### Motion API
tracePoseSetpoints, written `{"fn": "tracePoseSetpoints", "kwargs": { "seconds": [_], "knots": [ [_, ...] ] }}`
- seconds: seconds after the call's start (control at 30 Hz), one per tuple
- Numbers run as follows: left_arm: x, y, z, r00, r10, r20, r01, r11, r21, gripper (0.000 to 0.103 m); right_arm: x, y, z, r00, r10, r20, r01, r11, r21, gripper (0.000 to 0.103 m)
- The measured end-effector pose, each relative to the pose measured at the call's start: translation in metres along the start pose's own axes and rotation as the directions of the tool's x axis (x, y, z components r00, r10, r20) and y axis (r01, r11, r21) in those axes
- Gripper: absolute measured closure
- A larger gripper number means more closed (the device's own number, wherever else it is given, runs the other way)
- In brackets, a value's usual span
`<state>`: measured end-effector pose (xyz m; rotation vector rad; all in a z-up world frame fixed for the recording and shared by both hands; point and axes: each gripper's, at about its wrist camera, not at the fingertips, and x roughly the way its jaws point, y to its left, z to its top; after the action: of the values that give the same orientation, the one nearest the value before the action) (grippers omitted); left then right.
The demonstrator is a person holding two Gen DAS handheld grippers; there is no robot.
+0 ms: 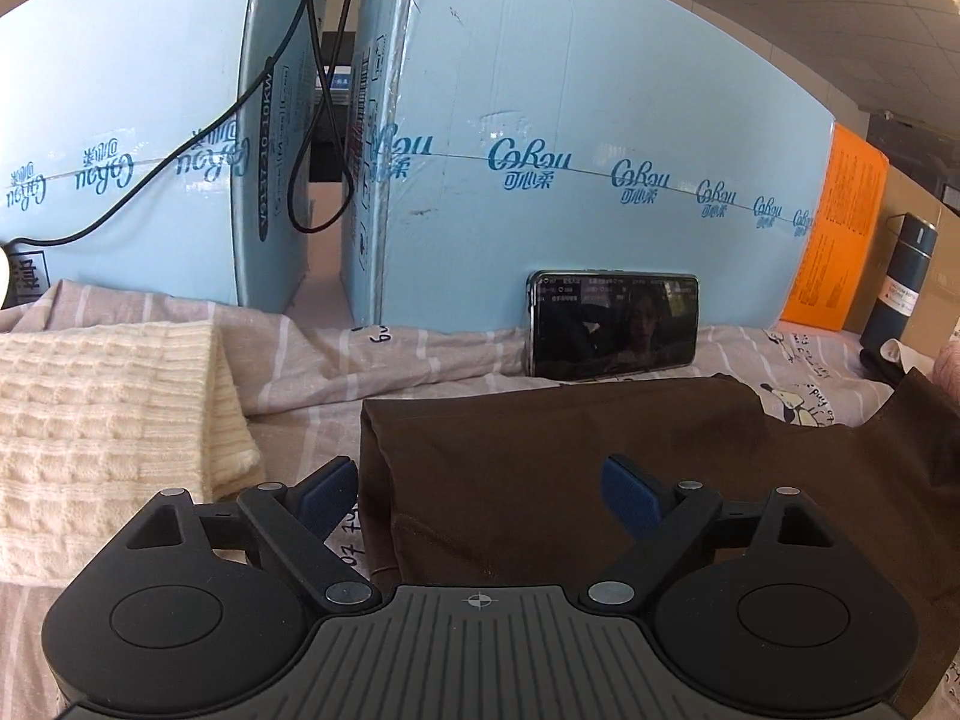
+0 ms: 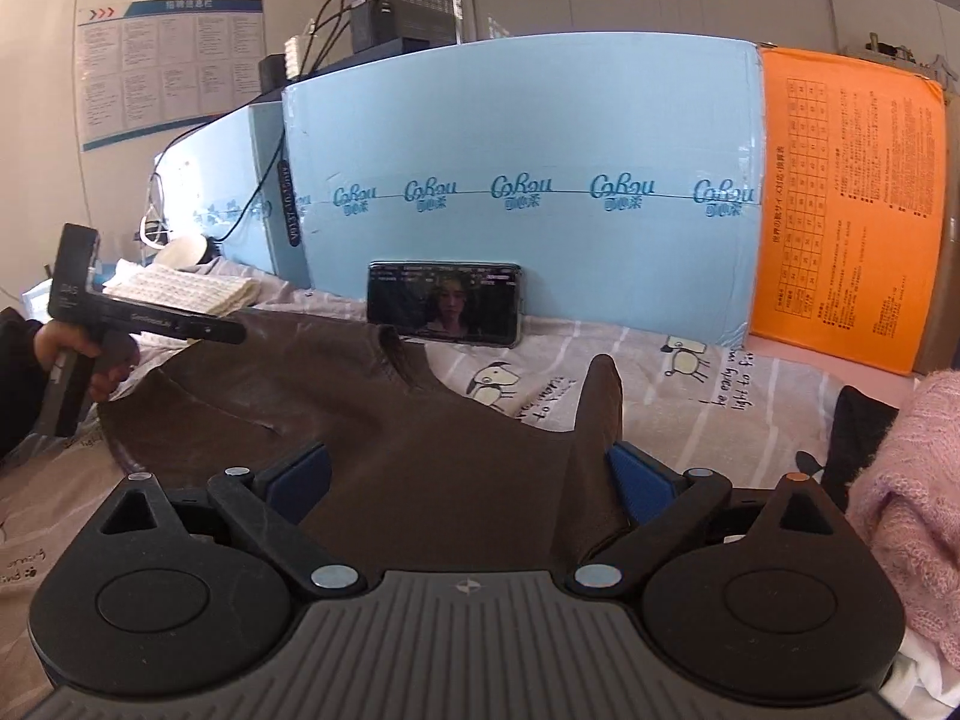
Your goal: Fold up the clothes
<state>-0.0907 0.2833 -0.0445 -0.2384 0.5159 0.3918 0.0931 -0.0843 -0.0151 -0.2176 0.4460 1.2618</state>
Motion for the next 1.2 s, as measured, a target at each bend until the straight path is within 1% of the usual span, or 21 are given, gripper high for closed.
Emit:
{"fn": "tracePoseSetpoints", "kwargs": {
  "seconds": [0.07,0.1,0.17,0.23,0.27,0.37,0.43,0.47,0.5,0.53,0.57,0.6,0.63,0.67,0.77,0.83,0.9,0.97,1.03,1.2],
  "knots": [
    [0.004,-0.002,0.000,1.000,-0.018,-0.008,0.018,1.000,0.017,0.013,0.006,0.006,0.000,0.999,0.018,-0.030,-0.019,0.999,-0.042,0.009],
    [0.006,-0.003,0.001,1.000,-0.024,-0.010,0.024,0.999,0.021,0.013,0.010,0.004,0.001,0.999,0.001,-0.039,-0.003,0.999,-0.042,0.011],
    [0.010,-0.004,0.003,0.999,-0.032,-0.015,0.032,0.999,0.023,0.013,0.018,-0.005,0.002,0.998,-0.033,-0.052,0.032,0.999,-0.015,0.019],
    [0.014,-0.004,0.006,0.999,-0.046,-0.014,0.046,0.999,0.025,0.013,0.026,-0.016,0.004,0.996,-0.063,-0.064,0.065,0.998,0.019,0.025],
    [0.016,-0.005,0.007,0.999,-0.051,-0.011,0.051,0.998,0.027,0.014,0.030,-0.018,0.003,0.995,-0.067,-0.068,0.068,0.997,0.021,0.030],
    [0.015,-0.004,0.010,0.996,-0.085,0.019,0.085,0.996,0.024,0.015,0.041,-0.026,0.002,0.994,-0.076,-0.079,0.078,0.997,0.027,0.037],
    [0.012,-0.002,0.011,0.993,-0.110,0.042,0.110,0.994,0.006,0.025,0.048,-0.032,0.000,0.994,-0.078,-0.082,0.081,0.996,0.038,0.041],
    [0.011,-0.001,0.012,0.991,-0.122,0.053,0.122,0.993,-0.006,0.032,0.050,-0.034,-0.001,0.994,-0.077,-0.082,0.081,0.996,0.046,0.046],
    [0.011,0.000,0.013,0.990,-0.125,0.058,0.126,0.992,-0.011,0.042,0.052,-0.036,-0.003,0.994,-0.076,-0.078,0.080,0.995,0.053,0.049],
    [0.012,0.000,0.013,0.991,-0.120,0.058,0.121,0.993,-0.011,0.049,0.054,-0.038,-0.005,0.995,-0.071,-0.072,0.076,0.995,0.058,0.055],
    [0.013,0.001,0.013,0.992,-0.115,0.057,0.116,0.993,-0.010,0.070,0.057,-0.038,-0.006,0.996,-0.066,-0.067,0.070,0.996,0.061,0.067],
    [0.015,0.001,0.013,0.993,-0.108,0.058,0.108,0.994,-0.008,0.091,0.057,-0.038,-0.007,0.996,-0.063,-0.061,0.066,0.996,0.058,0.075],
    [0.016,0.002,0.012,0.993,-0.098,0.060,0.099,0.995,-0.004,0.095,0.055,-0.038,-0.008,0.997,-0.067,-0.049,0.069,0.996,0.054,0.088],
    [0.015,0.003,0.011,0.993,-0.096,0.068,0.096,0.995,-0.003,0.095,0.053,-0.038,-0.008,0.997,-0.071,-0.035,0.072,0.996,0.051,0.092],
    [0.000,0.004,0.008,0.987,-0.103,0.125,0.105,0.994,-0.016,0.096,0.034,-0.036,-0.007,0.996,-0.079,0.036,0.077,0.995,0.062,0.095],
    [-0.020,0.002,0.006,0.977,-0.111,0.182,0.117,0.993,-0.022,0.096,0.018,-0.032,-0.006,0.992,-0.086,0.088,0.080,0.994,0.070,0.096],
    [-0.044,-0.001,0.001,0.960,-0.134,0.246,0.145,0.989,-0.025,0.096,-0.003,-0.027,-0.005,0.984,-0.088,0.153,0.076,0.994,0.084,0.096],
    [-0.069,-0.004,-0.006,0.939,-0.160,0.305,0.176,0.984,-0.027,0.097,-0.023,-0.021,-0.004,0.972,-0.091,0.215,0.071,0.993,0.098,0.096],
    [-0.095,-0.006,-0.014,0.915,-0.188,0.356,0.212,0.977,-0.029,0.097,-0.042,-0.014,-0.007,0.961,-0.099,0.259,0.072,0.991,0.113,0.096],
    [-0.156,-0.008,-0.036,0.853,-0.249,0.459,0.294,0.955,-0.029,0.097,-0.087,0.012,-0.024,0.935,-0.127,0.331,0.087,0.987,0.132,0.096]
  ]
}}
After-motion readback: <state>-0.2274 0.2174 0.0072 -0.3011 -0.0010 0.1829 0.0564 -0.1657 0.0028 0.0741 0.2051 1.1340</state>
